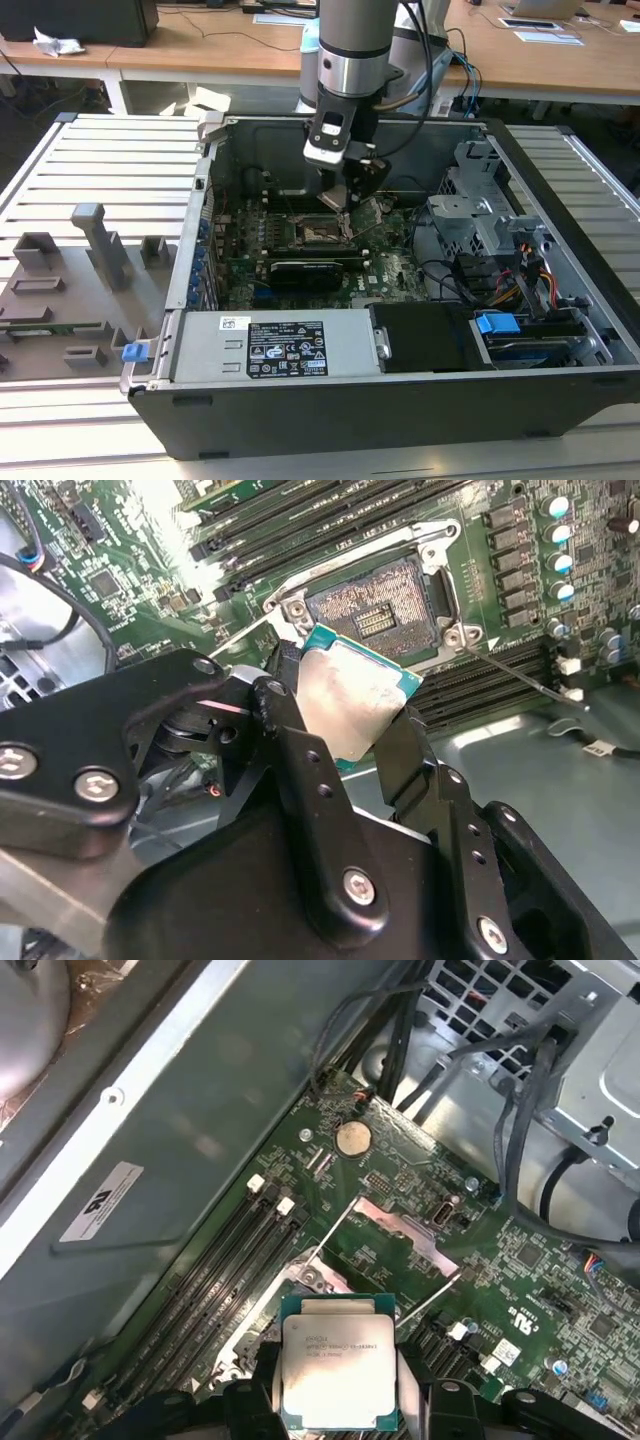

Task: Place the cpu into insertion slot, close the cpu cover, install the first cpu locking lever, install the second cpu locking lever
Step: 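Place the cpu into insertion slot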

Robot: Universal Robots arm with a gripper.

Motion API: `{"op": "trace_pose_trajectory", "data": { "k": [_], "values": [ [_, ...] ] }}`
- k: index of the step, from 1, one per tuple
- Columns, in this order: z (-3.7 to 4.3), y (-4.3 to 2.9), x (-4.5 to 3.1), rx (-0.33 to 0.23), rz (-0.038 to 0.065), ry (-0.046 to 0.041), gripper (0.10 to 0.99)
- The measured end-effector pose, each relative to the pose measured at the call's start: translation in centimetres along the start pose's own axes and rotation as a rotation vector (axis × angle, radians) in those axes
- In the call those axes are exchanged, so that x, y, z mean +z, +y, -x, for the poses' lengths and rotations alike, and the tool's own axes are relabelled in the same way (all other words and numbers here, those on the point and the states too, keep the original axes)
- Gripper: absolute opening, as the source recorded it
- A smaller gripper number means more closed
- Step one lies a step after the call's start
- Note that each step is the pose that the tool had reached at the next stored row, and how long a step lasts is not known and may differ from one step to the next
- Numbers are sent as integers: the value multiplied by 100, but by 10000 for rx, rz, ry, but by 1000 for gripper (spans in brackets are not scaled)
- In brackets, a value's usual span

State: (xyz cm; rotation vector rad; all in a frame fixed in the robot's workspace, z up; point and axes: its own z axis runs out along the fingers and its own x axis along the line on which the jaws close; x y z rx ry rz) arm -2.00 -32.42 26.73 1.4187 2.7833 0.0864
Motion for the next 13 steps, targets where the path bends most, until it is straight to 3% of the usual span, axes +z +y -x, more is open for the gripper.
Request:
{"op": "trace_pose_trajectory", "data": {
  "k": [13],
  "values": [
    [0,0,1,1797,10,-115,541]
  ]
}}
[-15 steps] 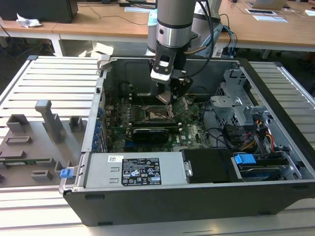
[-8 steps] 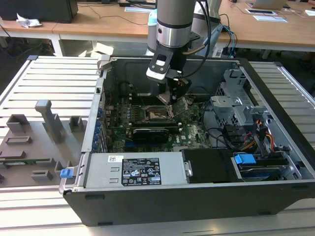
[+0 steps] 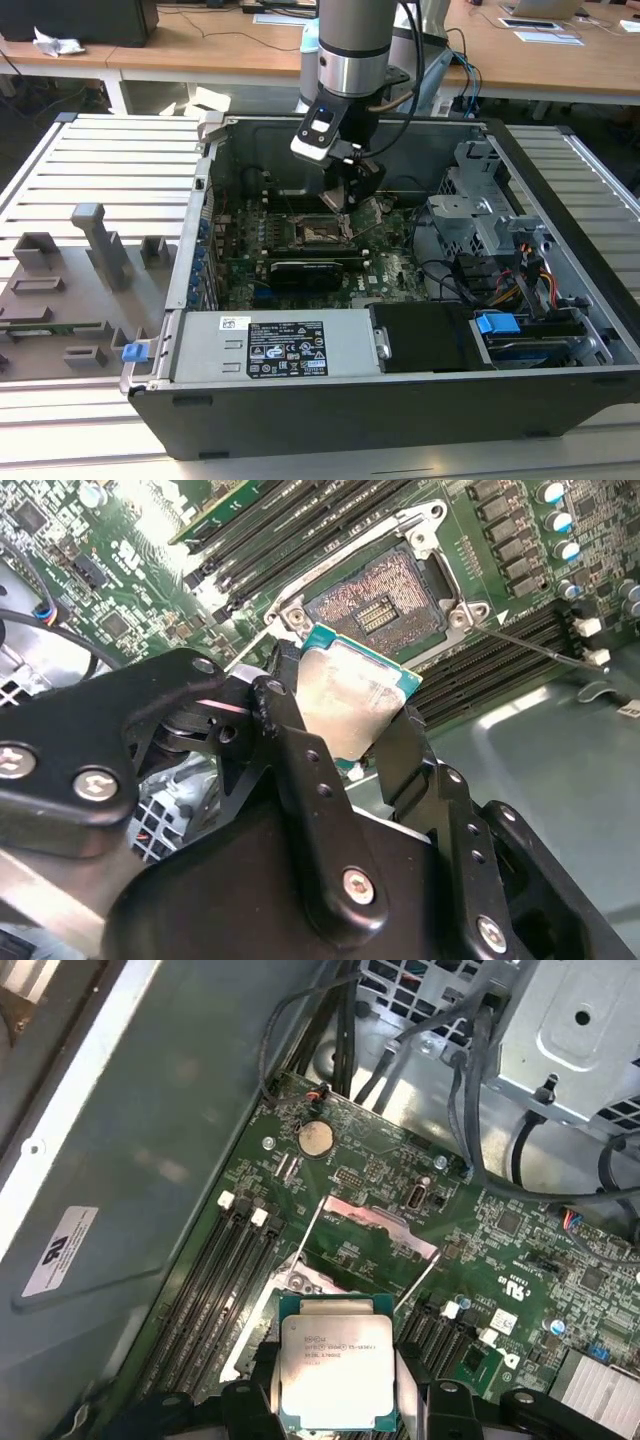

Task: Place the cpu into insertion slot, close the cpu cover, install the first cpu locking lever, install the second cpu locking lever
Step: 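Place the cpu into insertion slot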

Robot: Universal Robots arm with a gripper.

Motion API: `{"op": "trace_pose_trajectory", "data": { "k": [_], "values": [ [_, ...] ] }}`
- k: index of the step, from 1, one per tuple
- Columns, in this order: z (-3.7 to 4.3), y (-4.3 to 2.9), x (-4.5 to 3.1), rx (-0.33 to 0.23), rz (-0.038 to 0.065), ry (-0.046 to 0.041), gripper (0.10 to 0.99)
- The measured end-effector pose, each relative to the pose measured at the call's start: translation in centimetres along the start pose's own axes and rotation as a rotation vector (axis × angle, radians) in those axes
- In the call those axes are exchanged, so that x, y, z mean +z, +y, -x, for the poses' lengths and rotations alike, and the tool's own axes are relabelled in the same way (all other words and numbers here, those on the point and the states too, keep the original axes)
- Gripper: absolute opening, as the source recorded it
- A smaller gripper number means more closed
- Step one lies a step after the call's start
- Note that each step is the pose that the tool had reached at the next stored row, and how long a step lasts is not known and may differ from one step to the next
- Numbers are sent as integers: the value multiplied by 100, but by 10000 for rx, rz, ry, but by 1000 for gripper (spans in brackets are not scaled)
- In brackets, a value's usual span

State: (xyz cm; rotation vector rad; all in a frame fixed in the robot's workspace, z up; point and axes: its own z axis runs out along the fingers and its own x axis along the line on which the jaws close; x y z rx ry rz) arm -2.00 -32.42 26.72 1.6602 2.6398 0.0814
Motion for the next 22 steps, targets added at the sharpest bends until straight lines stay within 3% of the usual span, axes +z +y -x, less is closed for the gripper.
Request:
{"op": "trace_pose_trajectory", "data": {
  "k": [22],
  "values": [
    [0,0,0,2457,16,-150,541]
  ]
}}
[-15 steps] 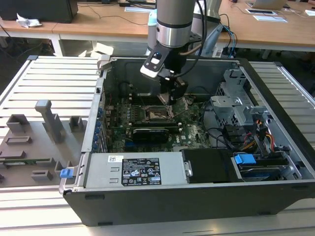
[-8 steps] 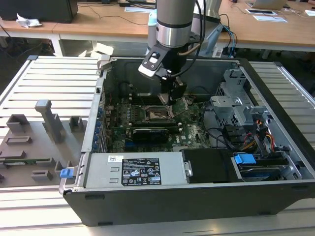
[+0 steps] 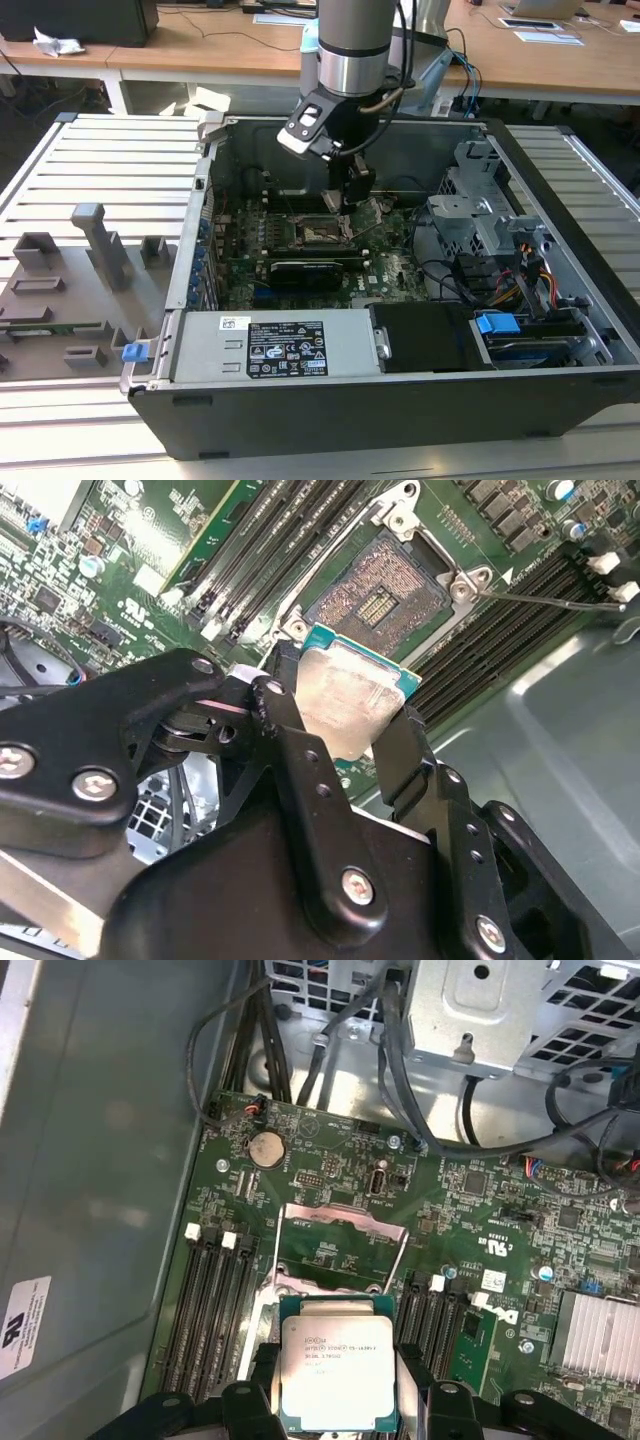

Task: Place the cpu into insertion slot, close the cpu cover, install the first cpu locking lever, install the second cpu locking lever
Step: 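Place the cpu into insertion slot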

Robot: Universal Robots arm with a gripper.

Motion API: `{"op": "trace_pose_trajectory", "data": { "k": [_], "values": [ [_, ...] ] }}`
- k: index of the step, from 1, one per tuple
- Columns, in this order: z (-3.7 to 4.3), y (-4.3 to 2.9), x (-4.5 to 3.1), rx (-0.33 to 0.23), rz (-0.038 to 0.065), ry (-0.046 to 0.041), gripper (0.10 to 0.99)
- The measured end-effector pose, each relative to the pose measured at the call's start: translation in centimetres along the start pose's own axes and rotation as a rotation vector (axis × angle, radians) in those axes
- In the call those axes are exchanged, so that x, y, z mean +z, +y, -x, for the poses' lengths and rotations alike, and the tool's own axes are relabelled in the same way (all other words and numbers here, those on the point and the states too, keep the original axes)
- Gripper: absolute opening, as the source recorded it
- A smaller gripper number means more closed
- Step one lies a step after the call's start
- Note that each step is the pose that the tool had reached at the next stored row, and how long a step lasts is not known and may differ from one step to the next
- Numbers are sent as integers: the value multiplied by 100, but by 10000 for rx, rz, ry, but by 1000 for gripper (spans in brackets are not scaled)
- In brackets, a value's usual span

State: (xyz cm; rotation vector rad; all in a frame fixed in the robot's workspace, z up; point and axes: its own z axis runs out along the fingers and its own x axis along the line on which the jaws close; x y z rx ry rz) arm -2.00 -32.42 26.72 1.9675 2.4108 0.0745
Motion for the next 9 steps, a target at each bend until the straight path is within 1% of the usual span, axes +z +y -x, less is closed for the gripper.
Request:
{"op": "trace_pose_trajectory", "data": {
  "k": [1,4,9],
  "values": [
    [0,0,0,170,2,-10,541],
    [0,0,0,444,4,-25,541],
    [0,0,0,1129,7,-73,541]
  ]
}}
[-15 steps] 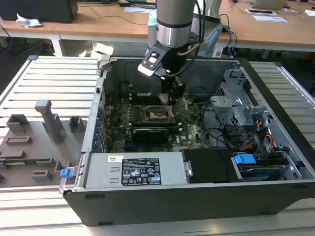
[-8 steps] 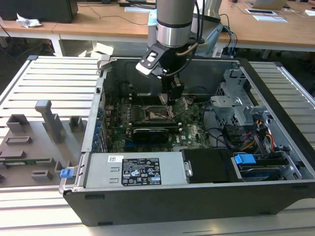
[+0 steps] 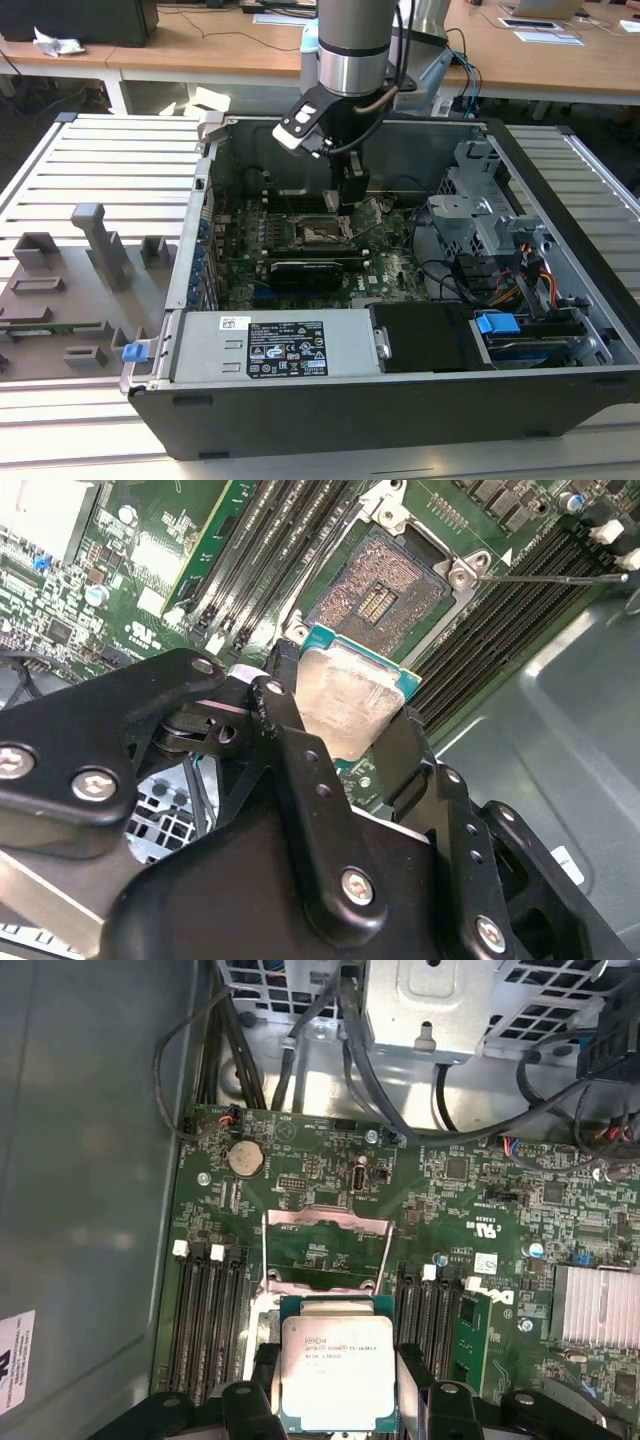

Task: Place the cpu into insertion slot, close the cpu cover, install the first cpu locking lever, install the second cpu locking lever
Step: 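Place the cpu into insertion slot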

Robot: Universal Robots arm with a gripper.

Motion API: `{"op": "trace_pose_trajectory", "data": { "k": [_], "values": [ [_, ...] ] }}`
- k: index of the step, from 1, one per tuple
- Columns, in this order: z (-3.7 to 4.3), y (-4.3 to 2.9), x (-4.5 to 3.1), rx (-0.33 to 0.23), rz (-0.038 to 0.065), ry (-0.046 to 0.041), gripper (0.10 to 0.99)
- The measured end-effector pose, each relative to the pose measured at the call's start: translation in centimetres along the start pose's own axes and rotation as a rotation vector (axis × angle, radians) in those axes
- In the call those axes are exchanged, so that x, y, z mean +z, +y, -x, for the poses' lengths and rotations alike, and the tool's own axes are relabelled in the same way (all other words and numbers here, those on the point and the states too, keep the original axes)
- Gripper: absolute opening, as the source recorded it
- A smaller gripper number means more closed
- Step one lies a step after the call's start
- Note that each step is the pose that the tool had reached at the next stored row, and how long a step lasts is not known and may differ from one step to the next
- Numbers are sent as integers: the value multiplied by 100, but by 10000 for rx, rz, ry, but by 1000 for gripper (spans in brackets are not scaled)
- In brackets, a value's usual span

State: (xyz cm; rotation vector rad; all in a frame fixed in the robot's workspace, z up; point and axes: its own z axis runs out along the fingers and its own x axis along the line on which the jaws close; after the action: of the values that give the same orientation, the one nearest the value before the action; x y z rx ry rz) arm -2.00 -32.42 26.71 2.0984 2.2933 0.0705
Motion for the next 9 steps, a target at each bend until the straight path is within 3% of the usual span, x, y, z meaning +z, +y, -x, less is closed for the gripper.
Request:
{"op": "trace_pose_trajectory", "data": {
  "k": [9],
  "values": [
    [0,0,0,938,6,-59,541]
  ]
}}
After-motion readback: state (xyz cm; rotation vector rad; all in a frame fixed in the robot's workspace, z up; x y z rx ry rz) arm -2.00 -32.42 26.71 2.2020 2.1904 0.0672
